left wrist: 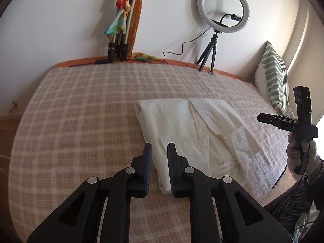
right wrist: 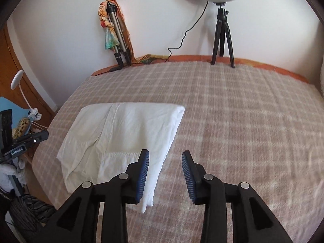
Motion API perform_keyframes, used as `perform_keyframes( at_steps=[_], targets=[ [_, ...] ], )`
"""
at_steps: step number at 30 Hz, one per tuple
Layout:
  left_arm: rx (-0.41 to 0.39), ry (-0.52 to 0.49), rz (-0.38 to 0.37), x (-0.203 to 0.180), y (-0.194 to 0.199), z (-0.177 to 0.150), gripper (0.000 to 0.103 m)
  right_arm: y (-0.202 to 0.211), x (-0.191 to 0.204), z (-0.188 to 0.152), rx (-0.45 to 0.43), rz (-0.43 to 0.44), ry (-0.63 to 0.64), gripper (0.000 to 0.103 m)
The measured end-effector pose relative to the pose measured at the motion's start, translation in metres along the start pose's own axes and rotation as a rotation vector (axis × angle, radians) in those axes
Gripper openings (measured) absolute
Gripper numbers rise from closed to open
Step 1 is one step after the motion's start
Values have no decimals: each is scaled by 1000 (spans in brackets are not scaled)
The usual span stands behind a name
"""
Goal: Fold small clothes
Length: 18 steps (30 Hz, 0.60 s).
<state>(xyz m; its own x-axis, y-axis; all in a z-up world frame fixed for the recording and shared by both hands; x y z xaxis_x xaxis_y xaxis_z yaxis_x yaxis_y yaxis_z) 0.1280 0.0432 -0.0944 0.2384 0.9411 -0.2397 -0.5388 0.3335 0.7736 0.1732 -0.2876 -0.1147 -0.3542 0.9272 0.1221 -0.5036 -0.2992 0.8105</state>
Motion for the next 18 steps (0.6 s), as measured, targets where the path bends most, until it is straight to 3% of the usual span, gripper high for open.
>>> perform_keyframes(
  at_steps=[2,10,18],
  targets=[
    [-14,-7,8,-6,-5,12,28,-1,4,12,-23,-22,11,36],
    [-50,5,39,-16,-32,44,28,-17,13,45,-60,-58,-8,36],
    [-45,-13,59,-28,-63,59,28,-43,41,58,-51,-76,64,35]
  ],
)
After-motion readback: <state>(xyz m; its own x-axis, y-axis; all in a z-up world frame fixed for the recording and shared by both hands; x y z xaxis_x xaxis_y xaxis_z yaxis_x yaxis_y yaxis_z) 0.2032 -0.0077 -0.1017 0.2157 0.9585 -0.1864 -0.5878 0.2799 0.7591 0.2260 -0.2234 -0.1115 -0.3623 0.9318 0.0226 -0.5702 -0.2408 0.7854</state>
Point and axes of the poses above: each gripper's, at about its wrist camera, not at the fingertips, and y roughly against the way its jaws point, x to its left, z to its top, the point moved 4 cm from there along -y, roughly the way its jaws point, and after that the axes turned 8 degrees about x, right-handed, at the moved point
